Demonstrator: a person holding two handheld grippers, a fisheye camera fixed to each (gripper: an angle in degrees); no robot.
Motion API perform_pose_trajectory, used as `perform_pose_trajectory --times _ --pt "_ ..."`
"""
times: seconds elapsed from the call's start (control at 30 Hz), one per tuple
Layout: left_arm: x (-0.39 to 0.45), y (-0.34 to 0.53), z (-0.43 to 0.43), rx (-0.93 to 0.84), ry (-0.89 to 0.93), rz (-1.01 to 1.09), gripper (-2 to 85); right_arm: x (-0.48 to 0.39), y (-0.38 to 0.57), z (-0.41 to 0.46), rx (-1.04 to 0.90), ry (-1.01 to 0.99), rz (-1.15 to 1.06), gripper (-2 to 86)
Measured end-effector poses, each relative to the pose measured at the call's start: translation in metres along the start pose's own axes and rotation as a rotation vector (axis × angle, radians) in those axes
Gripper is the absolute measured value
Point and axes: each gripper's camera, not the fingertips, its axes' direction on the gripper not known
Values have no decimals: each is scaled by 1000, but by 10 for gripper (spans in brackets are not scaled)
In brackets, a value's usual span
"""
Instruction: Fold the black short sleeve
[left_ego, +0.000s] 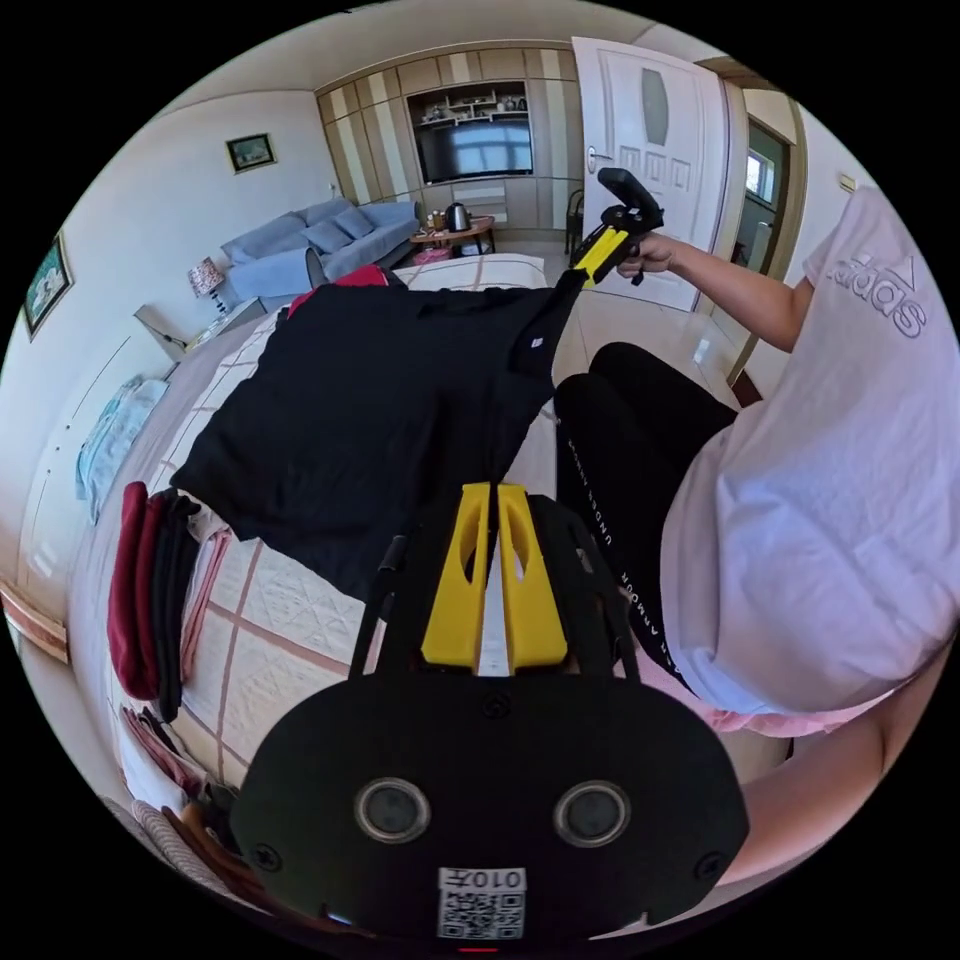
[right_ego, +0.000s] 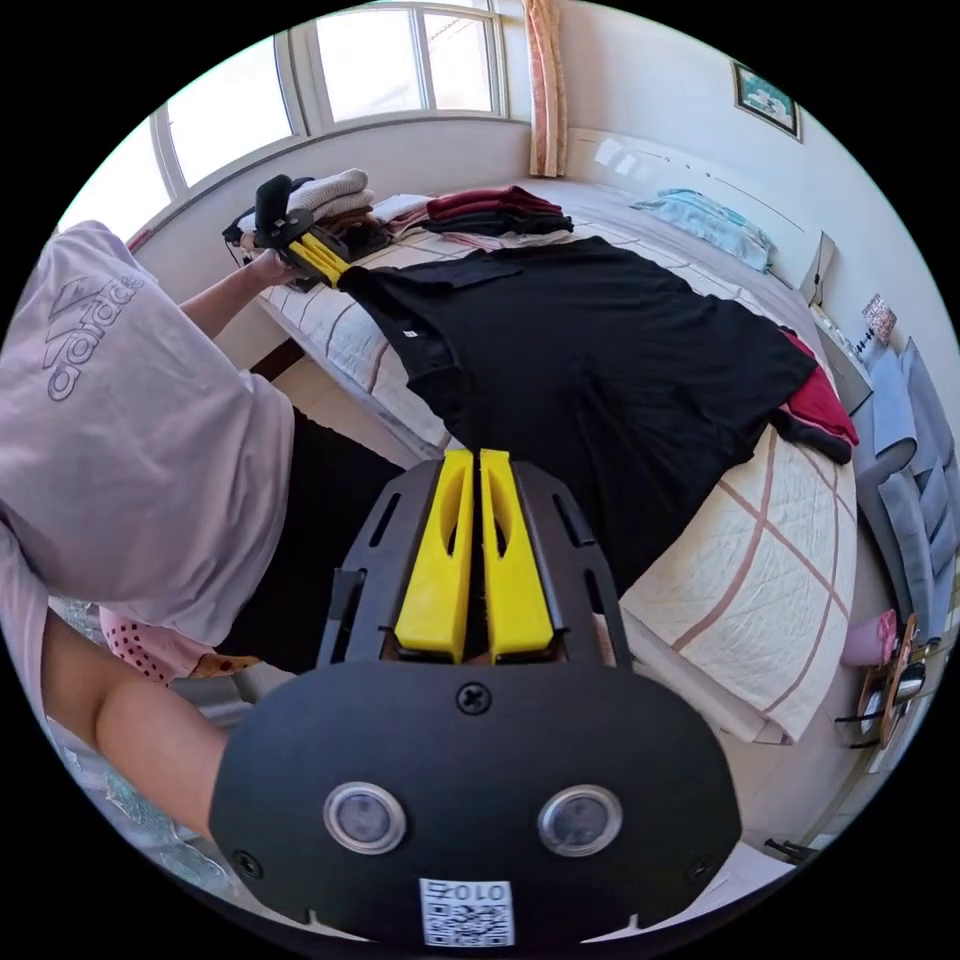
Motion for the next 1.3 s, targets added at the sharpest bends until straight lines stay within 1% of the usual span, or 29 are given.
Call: perform_pose_trajectory --times 0.17,0.33,0.5,0.57,0.63,0.7,0.77,0.83,0.9,0.93,1.03,1.1,1.17,1.2,1.3 --pt "32 -4 -9 -92 16 122 -2 -19 3 -7 -68 -13 -33 27" --pt "58 -1 -22 -101 94 160 -1 -39 14 -16 -95 -56 -17 28" --pt "77 1 -33 -161 135 147 -1 -61 16 -15 -146 -107 -16 29" --pt "78 1 -40 -185 179 129 -1 -64 15 -15 -149 -125 -29 29" --pt "72 2 -43 -174 185 94 -1 -59 13 -13 -139 -129 -25 29" --pt "58 2 -43 -142 222 54 -1 -39 7 -10 -143 -173 10 28" --pt "31 -7 -47 -112 255 38 -1 -21 -5 -16 -136 -176 17 28" --pt "4 -23 -54 -114 254 52 -1 -1 -27 -30 -134 -148 -28 27" --pt "-31 -45 -63 -122 243 70 -1 36 -64 -51 -151 -83 -85 26" --pt "-58 -61 -66 -138 246 83 -1 47 -74 -55 -151 -73 -93 26" --pt "-134 -98 -55 -207 239 108 -1 119 -124 -63 -157 -95 -79 28" --pt "-182 -114 -34 -255 263 87 -1 181 -158 -41 -200 -143 -30 29" --pt "-241 -126 6 -295 313 11 -1 224 -176 -10 -264 -171 38 30" --pt "-253 -127 17 -296 327 -13 -1 247 -184 14 -317 -200 79 30" --pt "-290 -127 65 -359 336 -97 -1 282 -190 60 -392 -260 114 32"
